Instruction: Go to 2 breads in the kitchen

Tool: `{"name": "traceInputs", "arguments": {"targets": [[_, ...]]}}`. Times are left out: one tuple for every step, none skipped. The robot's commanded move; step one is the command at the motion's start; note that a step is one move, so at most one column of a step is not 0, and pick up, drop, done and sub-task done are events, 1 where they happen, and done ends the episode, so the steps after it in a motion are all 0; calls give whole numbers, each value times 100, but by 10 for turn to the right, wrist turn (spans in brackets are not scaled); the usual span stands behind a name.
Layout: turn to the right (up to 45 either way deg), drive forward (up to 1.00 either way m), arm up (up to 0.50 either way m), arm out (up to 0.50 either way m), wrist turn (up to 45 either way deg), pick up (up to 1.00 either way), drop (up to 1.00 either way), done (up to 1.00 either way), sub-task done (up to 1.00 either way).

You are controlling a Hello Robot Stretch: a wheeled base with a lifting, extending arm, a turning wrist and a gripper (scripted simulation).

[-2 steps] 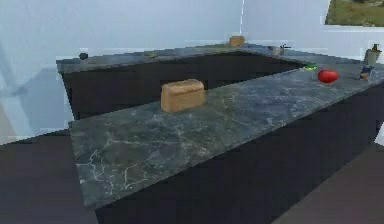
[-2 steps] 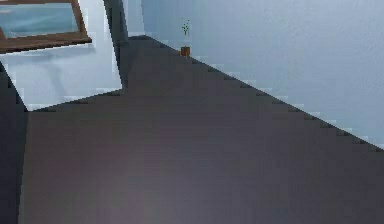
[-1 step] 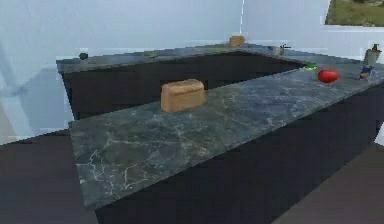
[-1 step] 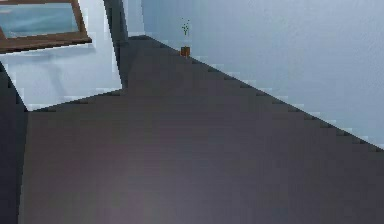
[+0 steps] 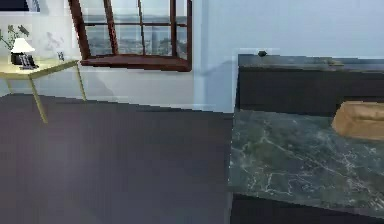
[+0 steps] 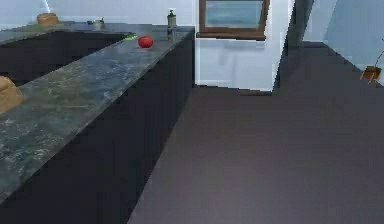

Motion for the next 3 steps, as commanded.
{"name": "traceInputs", "arguments": {"targets": [[-450, 0, 0, 0, 0, 0, 0, 0, 0], [-90, 0, 0, 0, 0, 0, 0, 0, 0], [0, 25, 0, 0, 0, 0, 0, 0, 0]]}}
